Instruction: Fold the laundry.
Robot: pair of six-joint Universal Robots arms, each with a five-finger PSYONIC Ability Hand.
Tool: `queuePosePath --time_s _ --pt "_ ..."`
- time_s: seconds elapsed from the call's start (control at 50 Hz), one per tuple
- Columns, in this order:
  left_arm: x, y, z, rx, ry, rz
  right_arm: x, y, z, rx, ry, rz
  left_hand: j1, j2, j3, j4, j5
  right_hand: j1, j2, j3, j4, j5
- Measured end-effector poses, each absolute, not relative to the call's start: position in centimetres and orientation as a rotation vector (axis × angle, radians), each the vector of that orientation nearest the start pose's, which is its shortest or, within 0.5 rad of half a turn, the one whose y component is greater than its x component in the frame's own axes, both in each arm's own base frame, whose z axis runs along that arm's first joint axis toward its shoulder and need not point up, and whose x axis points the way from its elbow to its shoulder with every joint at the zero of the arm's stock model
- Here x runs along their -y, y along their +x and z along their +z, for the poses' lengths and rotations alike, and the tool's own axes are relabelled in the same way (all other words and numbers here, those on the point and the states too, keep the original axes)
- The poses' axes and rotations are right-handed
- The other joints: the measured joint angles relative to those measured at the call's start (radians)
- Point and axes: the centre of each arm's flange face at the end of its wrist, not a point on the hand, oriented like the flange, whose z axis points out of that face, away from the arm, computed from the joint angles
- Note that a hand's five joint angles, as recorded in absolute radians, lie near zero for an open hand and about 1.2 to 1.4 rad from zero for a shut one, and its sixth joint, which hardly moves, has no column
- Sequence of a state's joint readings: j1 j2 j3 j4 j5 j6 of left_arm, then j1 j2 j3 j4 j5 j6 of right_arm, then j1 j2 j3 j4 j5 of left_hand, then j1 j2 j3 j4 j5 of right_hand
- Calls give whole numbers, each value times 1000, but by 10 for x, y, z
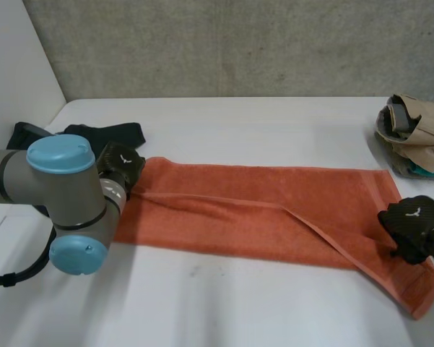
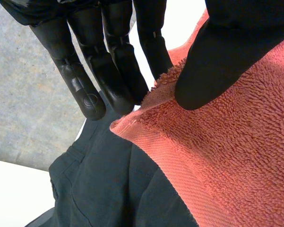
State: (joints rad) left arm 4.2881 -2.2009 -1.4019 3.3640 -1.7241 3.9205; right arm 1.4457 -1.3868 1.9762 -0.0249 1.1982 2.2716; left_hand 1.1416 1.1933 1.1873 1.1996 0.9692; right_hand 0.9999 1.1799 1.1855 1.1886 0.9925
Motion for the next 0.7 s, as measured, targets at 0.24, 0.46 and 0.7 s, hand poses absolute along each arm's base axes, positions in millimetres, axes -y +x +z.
queuePosePath --time_s 0.24,0.46,0.7 --pt "323 -276 155 -1893 1142 -1730 284 124 167 -2542 -1259 -1648 0 4 5 0 0 -3 -4 -1 -1 6" --pt "328 -279 157 -1881 1131 -1748 266 137 184 -2517 -1098 -1582 0 4 5 0 0 -390 -473 -487 -491 -456" --pt "326 -279 155 -1893 1132 -1745 224 160 170 -2389 -1220 -1506 0 4 5 0 0 -450 -539 -558 -565 -542"
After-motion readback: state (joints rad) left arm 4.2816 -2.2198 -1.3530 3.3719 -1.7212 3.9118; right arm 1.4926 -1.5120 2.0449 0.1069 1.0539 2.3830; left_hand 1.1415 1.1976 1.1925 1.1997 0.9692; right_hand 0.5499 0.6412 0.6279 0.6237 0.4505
